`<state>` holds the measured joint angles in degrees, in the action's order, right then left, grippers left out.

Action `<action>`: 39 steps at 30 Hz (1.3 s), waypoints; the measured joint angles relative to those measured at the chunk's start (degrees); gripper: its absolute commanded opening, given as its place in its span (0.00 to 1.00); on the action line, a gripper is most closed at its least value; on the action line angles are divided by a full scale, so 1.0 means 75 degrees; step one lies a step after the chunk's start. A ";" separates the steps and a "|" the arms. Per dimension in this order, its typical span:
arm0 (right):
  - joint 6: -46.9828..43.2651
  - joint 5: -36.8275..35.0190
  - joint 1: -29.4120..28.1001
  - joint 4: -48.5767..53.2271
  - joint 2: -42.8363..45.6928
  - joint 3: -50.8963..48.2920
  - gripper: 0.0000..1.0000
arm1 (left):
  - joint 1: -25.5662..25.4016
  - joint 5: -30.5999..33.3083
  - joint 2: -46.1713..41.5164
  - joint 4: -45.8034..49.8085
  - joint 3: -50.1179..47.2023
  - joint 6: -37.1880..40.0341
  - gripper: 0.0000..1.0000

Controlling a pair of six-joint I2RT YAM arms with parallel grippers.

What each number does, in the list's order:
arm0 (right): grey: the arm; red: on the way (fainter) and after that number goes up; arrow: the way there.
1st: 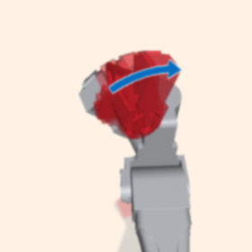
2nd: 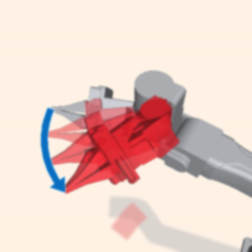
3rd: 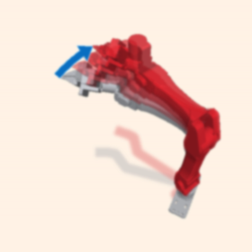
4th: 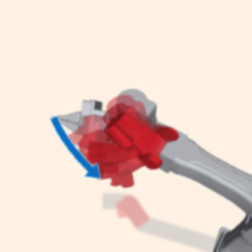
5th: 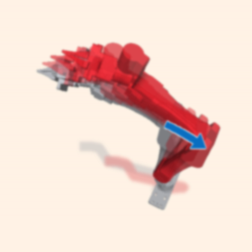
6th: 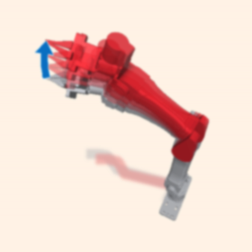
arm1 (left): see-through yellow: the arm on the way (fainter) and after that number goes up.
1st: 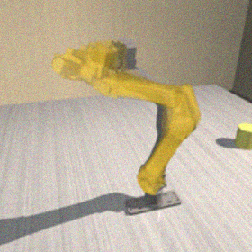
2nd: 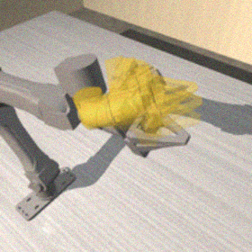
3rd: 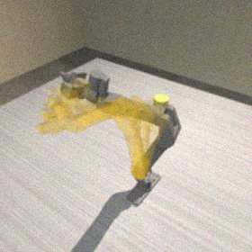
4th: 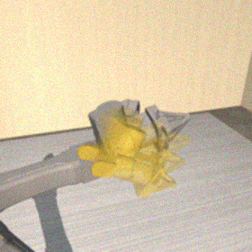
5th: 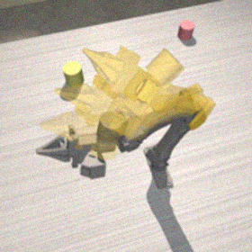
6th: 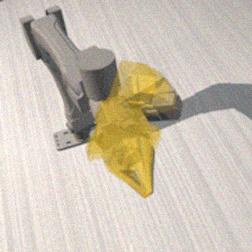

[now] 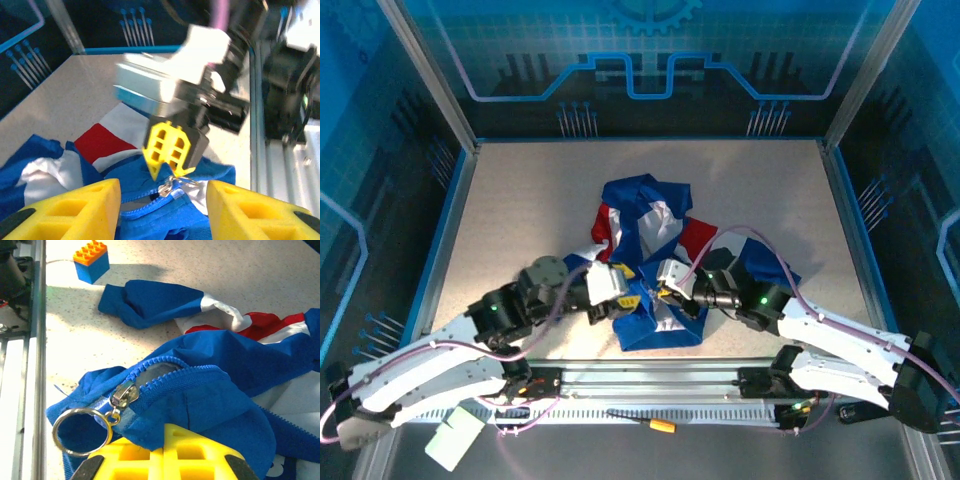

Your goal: Zip up the jacket

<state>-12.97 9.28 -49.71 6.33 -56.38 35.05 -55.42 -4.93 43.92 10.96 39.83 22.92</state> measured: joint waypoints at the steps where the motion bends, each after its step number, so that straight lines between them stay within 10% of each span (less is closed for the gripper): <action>1: 0.0026 0.0085 0.0038 0.0076 -0.0017 0.0070 0.00 | -0.0207 0.0189 0.0172 -0.0026 0.0000 0.0440 0.49; 15: 0.0227 0.0717 0.0344 0.0586 -0.0149 0.0388 0.00 | -0.1483 0.1711 0.0638 -0.0976 -0.0326 0.3736 0.37; 39: 0.0530 0.1070 0.0490 0.0647 -0.0673 0.0699 0.00 | -0.1786 0.2754 0.1285 -0.2620 -0.1600 0.4788 0.47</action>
<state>-8.99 17.30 -46.04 11.18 -61.43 40.29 -68.82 15.73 53.56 -8.69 27.83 58.83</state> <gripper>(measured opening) 0.050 0.462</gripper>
